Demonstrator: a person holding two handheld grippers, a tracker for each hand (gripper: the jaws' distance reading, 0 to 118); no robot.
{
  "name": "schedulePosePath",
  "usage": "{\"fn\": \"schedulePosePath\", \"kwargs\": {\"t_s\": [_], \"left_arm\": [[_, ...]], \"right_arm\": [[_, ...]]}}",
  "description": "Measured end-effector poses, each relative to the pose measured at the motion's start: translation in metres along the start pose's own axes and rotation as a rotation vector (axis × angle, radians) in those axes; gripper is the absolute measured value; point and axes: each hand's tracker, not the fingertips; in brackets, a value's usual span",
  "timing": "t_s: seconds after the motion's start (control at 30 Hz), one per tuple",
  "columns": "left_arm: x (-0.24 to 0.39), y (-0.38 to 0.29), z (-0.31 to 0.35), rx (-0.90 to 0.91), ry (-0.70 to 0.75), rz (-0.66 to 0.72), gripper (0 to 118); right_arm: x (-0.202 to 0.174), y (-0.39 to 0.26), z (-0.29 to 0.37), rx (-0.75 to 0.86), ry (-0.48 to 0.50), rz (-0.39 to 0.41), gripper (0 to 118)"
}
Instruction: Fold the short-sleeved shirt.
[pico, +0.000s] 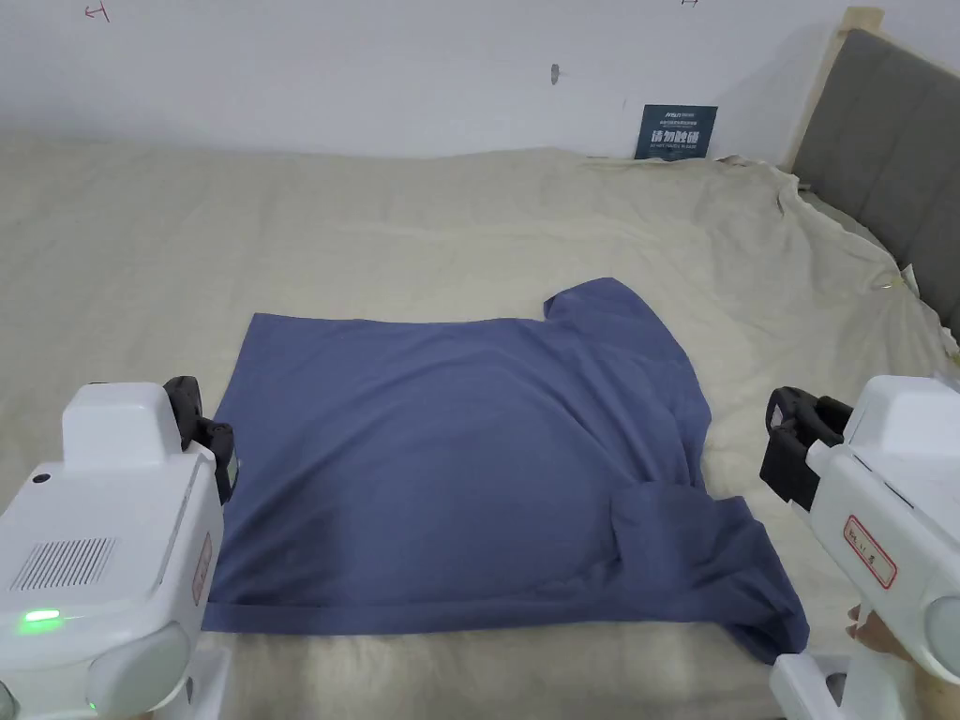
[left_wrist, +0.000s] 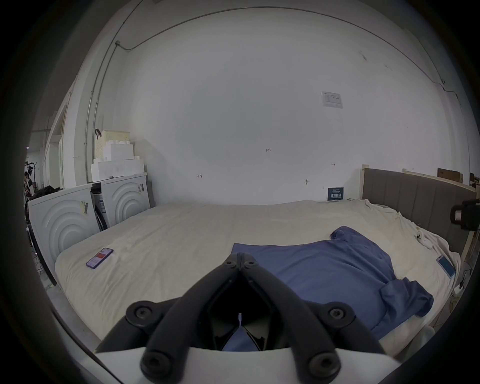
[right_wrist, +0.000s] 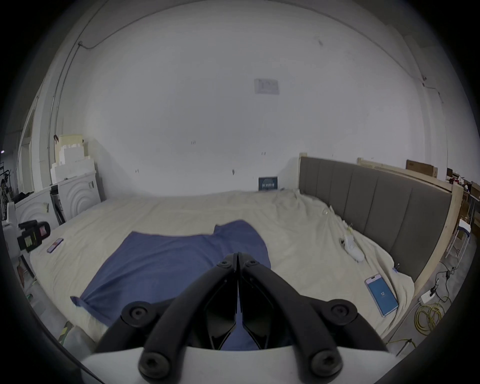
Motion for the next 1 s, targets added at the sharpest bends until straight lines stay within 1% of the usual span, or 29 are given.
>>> {"fn": "schedulePosePath", "kwargs": {"t_s": [0.03,0.07,0.1,0.17,0.2,0.23,0.27,0.4,0.47,0.57,0.67,0.7,0.73,0.77,0.8,0.83,0.9,1.0], "left_arm": [[0.0,0.0,0.0,0.0,0.001,0.002,0],[0.001,0.0,0.0,-0.001,0.002,0.003,0],[0.001,-0.001,0.0,-0.001,0.003,0.004,0],[0.001,-0.001,-0.002,-0.006,0.003,0.007,0],[0.002,-0.001,-0.002,-0.009,0.002,0.008,0],[0.002,-0.002,-0.003,-0.01,0.0,0.008,0],[0.002,-0.002,-0.003,-0.012,-0.002,0.008,0],[0.003,-0.006,-0.007,-0.027,-0.003,0.003,0],[0.003,-0.008,-0.008,-0.034,-0.006,0.005,0],[0.004,-0.009,-0.009,-0.042,-0.007,0.003,0],[0.004,-0.012,-0.012,-0.055,-0.009,0.003,0],[0.003,-0.013,-0.013,-0.059,-0.009,0.005,0],[0.003,-0.013,-0.014,-0.062,-0.011,0.006,0],[0.003,-0.014,-0.014,-0.065,-0.01,0.007,0],[0.003,-0.014,-0.014,-0.067,-0.008,0.008,0],[0.002,-0.015,-0.015,-0.07,-0.008,0.007,0],[0.002,-0.016,-0.016,-0.079,-0.006,0.006,0],[0.002,-0.017,-0.015,-0.092,-0.002,0.013,0]], "right_arm": [[0.004,-0.003,-0.003,-0.02,-0.003,0.0,1],[0.007,-0.006,-0.007,-0.076,-0.008,0.004,5],[0.008,-0.01,-0.009,-0.126,-0.002,-0.001,27],[0.016,-0.019,-0.017,-0.228,0.017,-0.022,82],[0.017,-0.024,-0.022,-0.297,0.019,-0.028,102],[0.018,-0.031,-0.024,-0.325,0.014,-0.033,107],[0.02,-0.038,-0.026,-0.342,0.009,-0.036,107],[0.033,-0.064,-0.042,-0.528,-0.019,-0.06,107],[0.038,-0.081,-0.05,-0.595,-0.053,-0.048,107],[0.046,-0.105,-0.058,-0.664,-0.097,-0.018,107],[0.055,-0.121,-0.067,-0.69,-0.111,-0.007,106],[0.055,-0.123,-0.069,-0.692,-0.119,0.0,99],[0.054,-0.125,-0.07,-0.691,-0.121,0.006,87],[0.052,-0.124,-0.068,-0.687,-0.12,0.019,66],[0.05,-0.125,-0.069,-0.679,-0.133,0.027,37],[0.049,-0.125,-0.071,-0.677,-0.142,0.031,22],[0.046,-0.123,-0.069,-0.673,-0.139,0.026,4],[0.045,-0.12,-0.068,-0.676,-0.117,0.003,2]]}}
